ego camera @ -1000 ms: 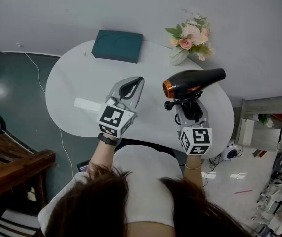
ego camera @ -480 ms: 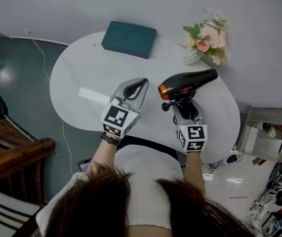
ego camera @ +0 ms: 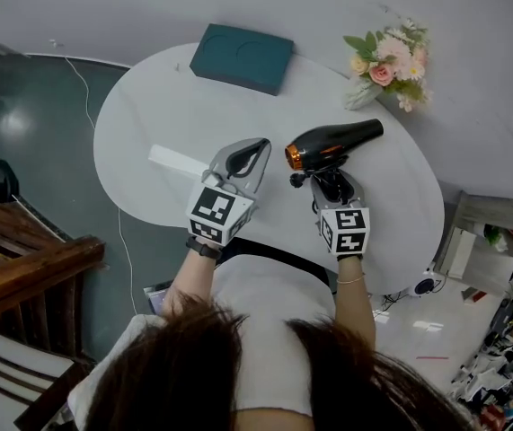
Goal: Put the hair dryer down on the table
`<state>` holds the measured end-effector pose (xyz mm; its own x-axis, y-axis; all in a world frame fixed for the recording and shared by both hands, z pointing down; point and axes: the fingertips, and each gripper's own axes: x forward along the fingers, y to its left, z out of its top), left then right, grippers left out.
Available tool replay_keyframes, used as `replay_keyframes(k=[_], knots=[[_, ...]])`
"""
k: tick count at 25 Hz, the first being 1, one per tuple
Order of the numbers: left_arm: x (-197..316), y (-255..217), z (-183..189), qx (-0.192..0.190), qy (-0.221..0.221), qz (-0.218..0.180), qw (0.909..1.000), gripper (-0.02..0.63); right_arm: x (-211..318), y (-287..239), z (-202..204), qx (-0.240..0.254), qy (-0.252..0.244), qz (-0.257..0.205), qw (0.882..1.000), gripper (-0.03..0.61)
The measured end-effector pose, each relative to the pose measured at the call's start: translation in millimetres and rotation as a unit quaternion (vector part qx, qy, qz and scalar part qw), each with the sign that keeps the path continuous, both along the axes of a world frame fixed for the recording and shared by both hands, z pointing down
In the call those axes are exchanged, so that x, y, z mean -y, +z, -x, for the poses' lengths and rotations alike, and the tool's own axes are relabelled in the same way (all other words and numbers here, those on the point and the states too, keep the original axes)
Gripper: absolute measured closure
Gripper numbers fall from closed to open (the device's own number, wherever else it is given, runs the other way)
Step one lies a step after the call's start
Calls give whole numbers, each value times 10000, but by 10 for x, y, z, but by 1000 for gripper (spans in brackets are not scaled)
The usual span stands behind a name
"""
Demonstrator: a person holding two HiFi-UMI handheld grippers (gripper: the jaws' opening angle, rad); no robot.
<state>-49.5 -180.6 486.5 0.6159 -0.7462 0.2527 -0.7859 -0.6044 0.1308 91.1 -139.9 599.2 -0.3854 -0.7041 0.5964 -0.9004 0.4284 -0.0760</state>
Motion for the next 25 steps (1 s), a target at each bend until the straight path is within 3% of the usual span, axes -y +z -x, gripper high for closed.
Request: replay_keyframes(k=[18,25], knots=[[91,51,-101,-18,-77,47,10000,554,72,610,72,-295,-291,647,9970,364],[116,39,-93,-25,-102,35,9999,555,94,666,110,-360,-352,679,9964,362]])
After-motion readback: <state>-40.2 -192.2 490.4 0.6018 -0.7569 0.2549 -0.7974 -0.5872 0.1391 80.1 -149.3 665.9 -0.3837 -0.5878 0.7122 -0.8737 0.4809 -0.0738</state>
